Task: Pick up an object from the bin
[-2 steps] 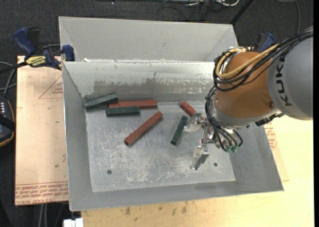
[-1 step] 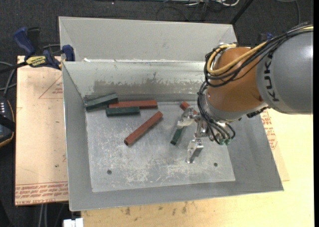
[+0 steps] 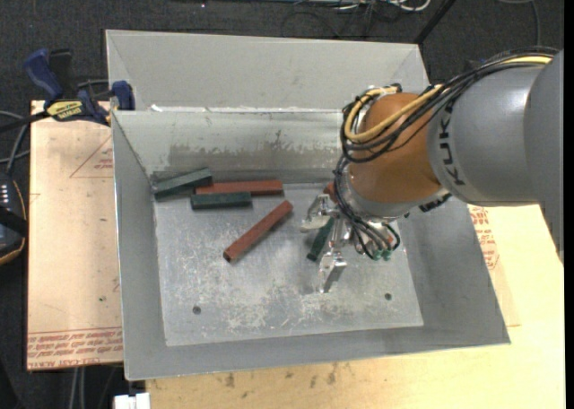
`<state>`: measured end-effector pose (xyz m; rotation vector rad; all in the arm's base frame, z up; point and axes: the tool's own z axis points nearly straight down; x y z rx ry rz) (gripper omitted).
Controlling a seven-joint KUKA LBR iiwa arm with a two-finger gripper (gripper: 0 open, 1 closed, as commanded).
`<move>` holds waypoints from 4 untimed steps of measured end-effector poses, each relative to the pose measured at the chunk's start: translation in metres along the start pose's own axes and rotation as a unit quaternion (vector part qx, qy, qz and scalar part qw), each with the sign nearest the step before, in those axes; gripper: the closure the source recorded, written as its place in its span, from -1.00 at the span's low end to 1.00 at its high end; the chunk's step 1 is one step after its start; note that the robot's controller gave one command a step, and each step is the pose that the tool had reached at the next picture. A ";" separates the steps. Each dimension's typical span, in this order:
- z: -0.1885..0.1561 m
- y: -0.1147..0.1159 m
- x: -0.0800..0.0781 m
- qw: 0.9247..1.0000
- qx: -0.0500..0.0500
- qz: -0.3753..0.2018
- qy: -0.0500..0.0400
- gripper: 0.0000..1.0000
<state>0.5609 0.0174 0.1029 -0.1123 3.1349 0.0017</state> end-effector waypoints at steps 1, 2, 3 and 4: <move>0.015 -0.004 -0.011 1.000 -0.002 0.012 0.004 -1.00; 0.023 -0.033 -0.026 0.980 0.000 -0.196 -0.012 1.00; 0.023 -0.033 -0.026 0.980 0.000 -0.196 -0.012 1.00; -0.119 -0.042 -0.016 0.975 0.000 -0.222 0.000 1.00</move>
Offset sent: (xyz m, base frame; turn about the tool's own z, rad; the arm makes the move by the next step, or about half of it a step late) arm 0.0199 -0.0354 -0.0323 -0.3987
